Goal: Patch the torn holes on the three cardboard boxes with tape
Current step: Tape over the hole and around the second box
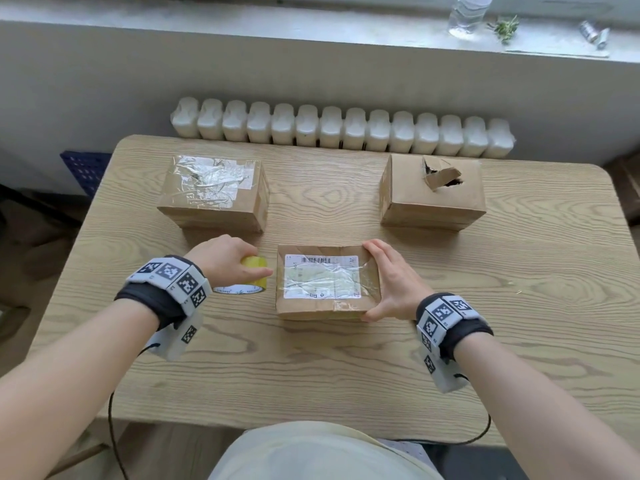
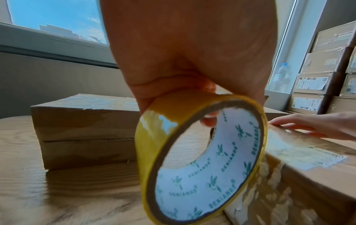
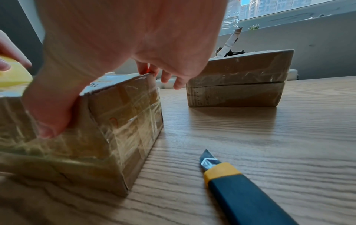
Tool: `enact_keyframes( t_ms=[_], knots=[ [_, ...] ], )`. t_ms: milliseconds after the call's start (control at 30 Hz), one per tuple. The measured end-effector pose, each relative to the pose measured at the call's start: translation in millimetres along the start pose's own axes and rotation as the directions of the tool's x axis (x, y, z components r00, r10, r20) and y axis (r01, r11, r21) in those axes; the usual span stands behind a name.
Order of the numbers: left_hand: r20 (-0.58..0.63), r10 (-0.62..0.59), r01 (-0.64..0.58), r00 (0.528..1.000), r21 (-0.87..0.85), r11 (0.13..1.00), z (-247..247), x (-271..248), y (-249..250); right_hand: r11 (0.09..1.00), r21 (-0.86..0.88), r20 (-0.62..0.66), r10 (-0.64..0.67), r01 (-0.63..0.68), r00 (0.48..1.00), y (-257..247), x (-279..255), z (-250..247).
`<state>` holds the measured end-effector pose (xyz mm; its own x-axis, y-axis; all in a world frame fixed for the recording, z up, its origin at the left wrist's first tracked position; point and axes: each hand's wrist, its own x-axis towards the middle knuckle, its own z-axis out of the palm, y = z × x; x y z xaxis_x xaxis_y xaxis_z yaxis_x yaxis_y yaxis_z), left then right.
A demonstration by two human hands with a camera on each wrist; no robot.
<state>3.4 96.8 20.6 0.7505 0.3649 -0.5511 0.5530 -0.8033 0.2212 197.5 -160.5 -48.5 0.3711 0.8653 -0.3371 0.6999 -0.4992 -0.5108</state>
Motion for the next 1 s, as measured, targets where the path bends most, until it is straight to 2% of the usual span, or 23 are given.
enact_keyframes(
  t_ms=[267, 400, 467, 633, 733, 933, 1000],
  knots=[
    [0.014, -0.023, 0.022, 1.000, 0.036, 0.999, 8.4, 10.2, 2.2, 1.000, -0.021, 0.024, 0.008, -0.008, 1.000, -3.1, -0.9, -1.7],
    [0.030, -0.012, 0.011, 0.999, 0.015, 1.000, 11.4, 11.4, 2.6, 0.988, -0.154, 0.007, -0.001, 0.002, 1.000, -4.1, -7.4, 0.0],
    [0.037, 0.002, -0.002, 0.999, -0.017, 1.000, 14.6, 10.8, 2.0, 0.961, -0.275, -0.024, -0.051, 0.042, 0.998, -4.7, -17.3, 1.4],
    [0.010, 0.025, -0.024, 1.000, -0.086, 0.996, 15.8, 7.1, 5.5, 0.883, -0.438, 0.045, -0.168, 0.170, 0.985, -14.4, -31.5, 11.1],
    [-0.009, 0.018, -0.019, 1.000, -0.102, 0.995, 12.4, 4.2, 5.1, 0.869, -0.467, 0.051, -0.158, 0.163, 0.986, -16.9, -25.6, 18.0],
    [-0.094, 0.063, -0.085, 0.994, -0.246, 0.966, 6.4, -5.1, 5.3, 0.857, -0.497, 0.054, -0.125, 0.135, 0.991, -15.6, -24.7, 24.5],
    [-0.115, 0.050, -0.087, 0.992, -0.344, 0.935, 4.5, -5.2, -1.9, 0.864, -0.489, 0.028, -0.118, 0.117, 0.993, -16.4, -24.1, 25.9]
  ],
)
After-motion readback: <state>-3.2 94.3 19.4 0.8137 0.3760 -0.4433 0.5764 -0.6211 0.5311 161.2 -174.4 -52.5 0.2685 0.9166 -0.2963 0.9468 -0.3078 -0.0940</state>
